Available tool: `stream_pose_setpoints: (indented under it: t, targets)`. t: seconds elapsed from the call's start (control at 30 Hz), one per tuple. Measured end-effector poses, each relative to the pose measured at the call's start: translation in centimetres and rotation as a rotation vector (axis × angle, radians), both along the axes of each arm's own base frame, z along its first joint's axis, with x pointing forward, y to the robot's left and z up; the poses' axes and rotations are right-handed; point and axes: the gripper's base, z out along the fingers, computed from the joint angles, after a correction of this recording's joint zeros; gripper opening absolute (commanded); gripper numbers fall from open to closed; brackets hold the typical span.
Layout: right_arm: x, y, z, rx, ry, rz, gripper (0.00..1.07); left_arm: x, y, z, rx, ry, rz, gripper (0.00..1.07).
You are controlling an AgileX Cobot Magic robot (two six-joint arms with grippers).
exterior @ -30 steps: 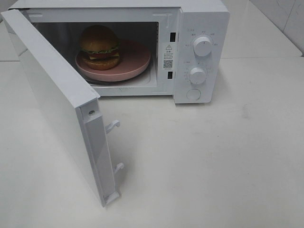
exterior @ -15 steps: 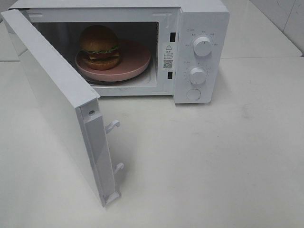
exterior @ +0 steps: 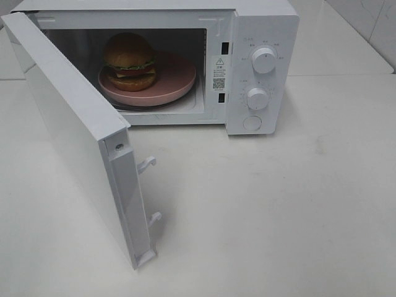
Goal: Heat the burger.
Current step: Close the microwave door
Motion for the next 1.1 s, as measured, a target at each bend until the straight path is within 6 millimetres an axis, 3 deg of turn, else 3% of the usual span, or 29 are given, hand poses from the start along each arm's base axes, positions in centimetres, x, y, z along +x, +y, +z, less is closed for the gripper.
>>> stream_pose_setpoints:
  t: [0.23, 0.43, 0.47, 0.5, 0.53, 0.57, 0.6, 0.63, 0.67, 0.73, 0.77, 0.8, 1.1]
  targets:
    - [0.0, 0.0, 0.0, 0.0, 0.0, 0.0, 0.75, 0.1, 0.0, 0.5, 0.004, -0.004, 0.001, 0.73]
    - [0.0, 0.0, 0.0, 0.0, 0.0, 0.0, 0.75, 1.6, 0.1, 1.6, 0.001, -0.021, 0.006, 0.67]
    - [0.0, 0.0, 0.0, 0.0, 0.0, 0.0, 0.75, 2.5, 0.1, 1.8, -0.001, -0.01, 0.007, 0.6]
    - [0.0, 0.0, 0.0, 0.0, 0.0, 0.0, 0.75, 2.5, 0.1, 1.8, -0.001, -0.01, 0.007, 0.6]
    - [0.0, 0.0, 0.0, 0.0, 0.0, 0.0, 0.75, 2.8, 0.1, 1.9, -0.003, -0.009, 0.008, 0.56]
    - [0.0, 0.0, 0.0, 0.0, 0.0, 0.0, 0.75, 3.6, 0.1, 2.1, -0.004, 0.0, 0.01, 0.44]
    - [0.0, 0.0, 0.0, 0.0, 0.0, 0.0, 0.75, 3.6, 0.1, 2.1, -0.004, 0.0, 0.01, 0.44]
    - [0.0, 0.0, 0.0, 0.0, 0.0, 0.0, 0.75, 4.5, 0.1, 2.2, -0.005, 0.01, 0.012, 0.29]
    - [0.0, 0.0, 0.0, 0.0, 0.0, 0.0, 0.75, 4.5, 0.1, 2.2, -0.005, 0.01, 0.012, 0.29]
    - [0.0, 0.0, 0.0, 0.0, 0.0, 0.0, 0.75, 5.7, 0.1, 2.3, -0.005, 0.02, 0.015, 0.08]
    - [0.0, 0.0, 0.0, 0.0, 0.0, 0.0, 0.75, 5.7, 0.1, 2.3, -0.005, 0.02, 0.015, 0.08]
    - [0.0, 0.0, 0.0, 0.0, 0.0, 0.0, 0.75, 6.4, 0.1, 2.5, -0.007, 0.015, 0.018, 0.0]
    - [0.0, 0.0, 0.0, 0.0, 0.0, 0.0, 0.75, 10.1, 0.2, 1.8, 0.023, -0.059, 0.011, 0.0]
